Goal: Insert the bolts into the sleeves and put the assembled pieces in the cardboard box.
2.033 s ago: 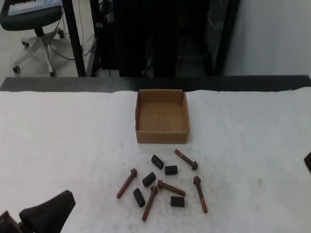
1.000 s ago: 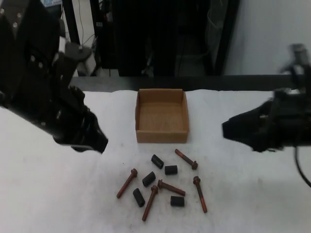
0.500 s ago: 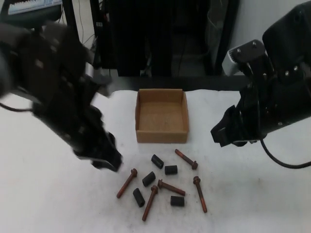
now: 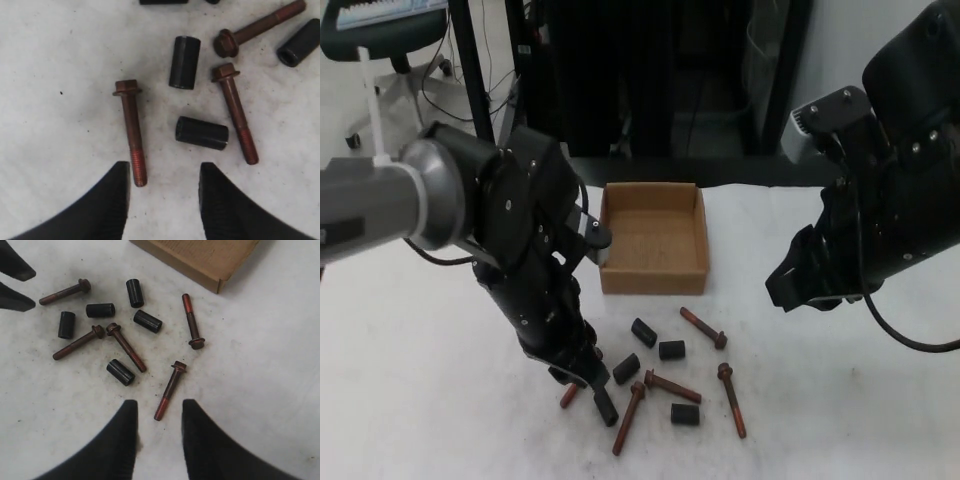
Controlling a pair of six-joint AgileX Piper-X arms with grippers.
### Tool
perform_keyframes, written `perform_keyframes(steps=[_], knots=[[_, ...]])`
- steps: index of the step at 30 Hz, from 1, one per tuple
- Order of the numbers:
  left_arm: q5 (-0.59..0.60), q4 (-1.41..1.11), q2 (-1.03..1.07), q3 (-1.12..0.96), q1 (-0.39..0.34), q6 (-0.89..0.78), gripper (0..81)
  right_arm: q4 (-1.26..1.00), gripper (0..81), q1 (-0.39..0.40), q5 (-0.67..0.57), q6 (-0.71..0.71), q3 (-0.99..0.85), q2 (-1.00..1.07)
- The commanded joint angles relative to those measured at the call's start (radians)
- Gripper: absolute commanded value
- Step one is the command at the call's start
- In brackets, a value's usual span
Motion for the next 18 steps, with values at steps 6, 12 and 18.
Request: perform_keyframes(steps=[6,12,18], knots=[[-0.042,-0.104,0.043,-0.010,-0.005,0.008,41.5,0.009,29.4,-0.001,-0.003,-0.014,-0.012,-0.011],[-0.042,-0.083,0.099,-0.032,-0.005,0.008,41.5,0.013,29.4,-0.001,-0.003,-0.012,-0.012,-0.011],[-0.042,-0.096,0.140,-0.062,-0.005,0.008,41.5,0.054,29.4,-0.001,-0.003,-0.012,-0.012,-0.011]])
